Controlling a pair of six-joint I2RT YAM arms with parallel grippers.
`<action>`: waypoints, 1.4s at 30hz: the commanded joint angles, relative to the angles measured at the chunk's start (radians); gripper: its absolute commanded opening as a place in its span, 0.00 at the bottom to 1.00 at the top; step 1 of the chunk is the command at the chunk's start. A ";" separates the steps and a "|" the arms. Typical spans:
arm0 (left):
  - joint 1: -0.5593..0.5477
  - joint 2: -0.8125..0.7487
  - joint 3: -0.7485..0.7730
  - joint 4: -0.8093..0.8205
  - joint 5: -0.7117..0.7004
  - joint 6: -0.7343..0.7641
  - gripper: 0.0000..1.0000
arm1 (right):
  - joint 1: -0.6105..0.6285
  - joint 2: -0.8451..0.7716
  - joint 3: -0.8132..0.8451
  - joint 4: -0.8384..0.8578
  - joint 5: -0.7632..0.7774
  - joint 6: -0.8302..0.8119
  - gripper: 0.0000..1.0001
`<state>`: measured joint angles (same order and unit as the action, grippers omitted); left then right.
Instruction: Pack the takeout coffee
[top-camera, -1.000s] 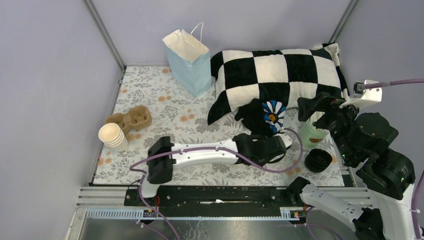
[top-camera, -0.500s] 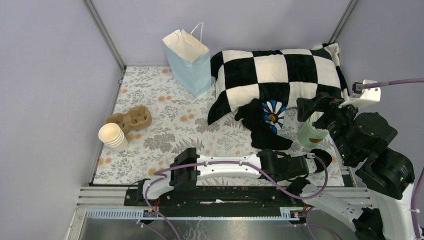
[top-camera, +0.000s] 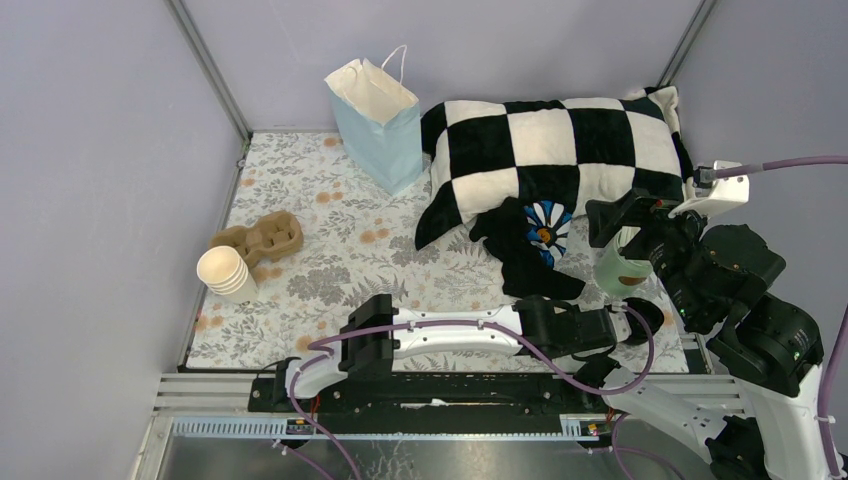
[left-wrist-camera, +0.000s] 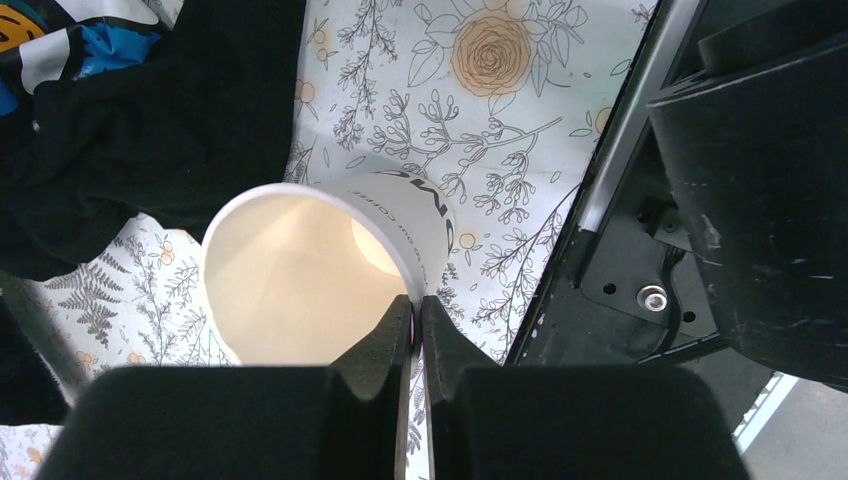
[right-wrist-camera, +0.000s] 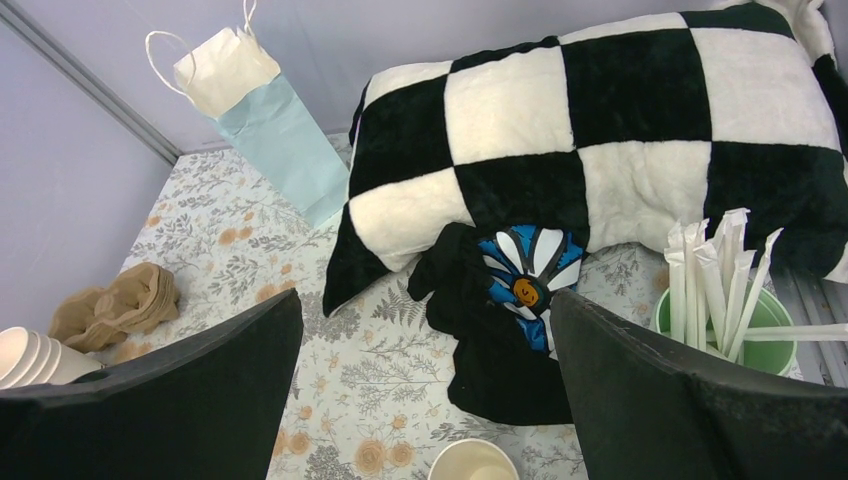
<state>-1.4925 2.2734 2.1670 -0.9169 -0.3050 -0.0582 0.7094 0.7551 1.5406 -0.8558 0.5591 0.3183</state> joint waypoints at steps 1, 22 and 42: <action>0.000 -0.037 0.009 -0.009 -0.042 0.000 0.08 | 0.005 0.001 0.001 0.026 -0.017 -0.006 1.00; 0.000 -0.162 -0.050 -0.025 -0.150 -0.036 0.59 | 0.005 0.004 -0.008 0.028 -0.030 -0.007 1.00; 0.726 -0.892 -0.626 0.070 -0.169 -0.513 0.88 | 0.005 0.020 -0.097 0.076 -0.102 -0.010 1.00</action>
<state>-1.0008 1.5276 1.6451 -0.8757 -0.5114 -0.4248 0.7094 0.7631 1.4597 -0.7986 0.4980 0.3119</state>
